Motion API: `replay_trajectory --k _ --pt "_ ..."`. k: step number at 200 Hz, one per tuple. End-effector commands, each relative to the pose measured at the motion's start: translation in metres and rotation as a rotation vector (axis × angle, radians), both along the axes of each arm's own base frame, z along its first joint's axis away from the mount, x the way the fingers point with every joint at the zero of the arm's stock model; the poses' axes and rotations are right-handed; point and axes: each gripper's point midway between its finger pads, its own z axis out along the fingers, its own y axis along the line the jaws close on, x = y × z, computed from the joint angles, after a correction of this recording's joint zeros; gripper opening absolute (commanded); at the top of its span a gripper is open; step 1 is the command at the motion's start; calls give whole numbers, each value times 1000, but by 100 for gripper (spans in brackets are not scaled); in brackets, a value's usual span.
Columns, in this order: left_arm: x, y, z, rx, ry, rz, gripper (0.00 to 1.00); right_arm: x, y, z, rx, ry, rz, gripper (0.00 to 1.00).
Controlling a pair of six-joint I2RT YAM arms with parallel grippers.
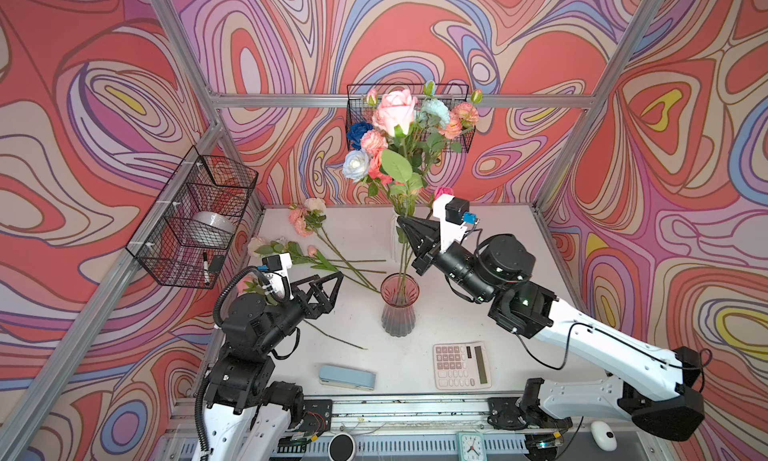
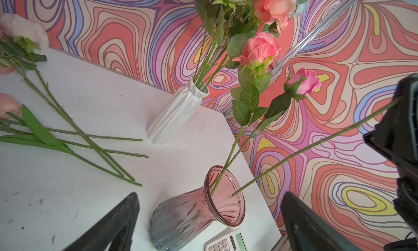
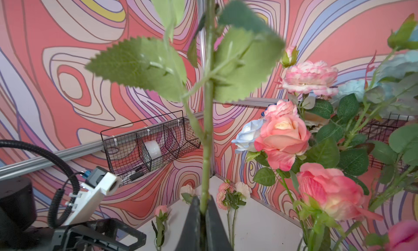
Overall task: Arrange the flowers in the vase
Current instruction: 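Open the left gripper and draw it back while the right holds the rose, then lower the pink rose stem into the pink glass vase with the right gripper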
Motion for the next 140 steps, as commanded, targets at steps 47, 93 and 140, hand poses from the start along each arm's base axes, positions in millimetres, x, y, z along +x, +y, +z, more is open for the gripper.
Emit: replay_trajectory --k 47,93,140 --pt "0 5 -16 30 30 30 100 21 6 -82 -39 139 -74 0" --pt "7 9 -29 41 96 60 100 26 -2 -142 -111 419 -134 14" --pt "17 9 -42 46 182 77 100 13 -12 -161 -131 570 -130 57"
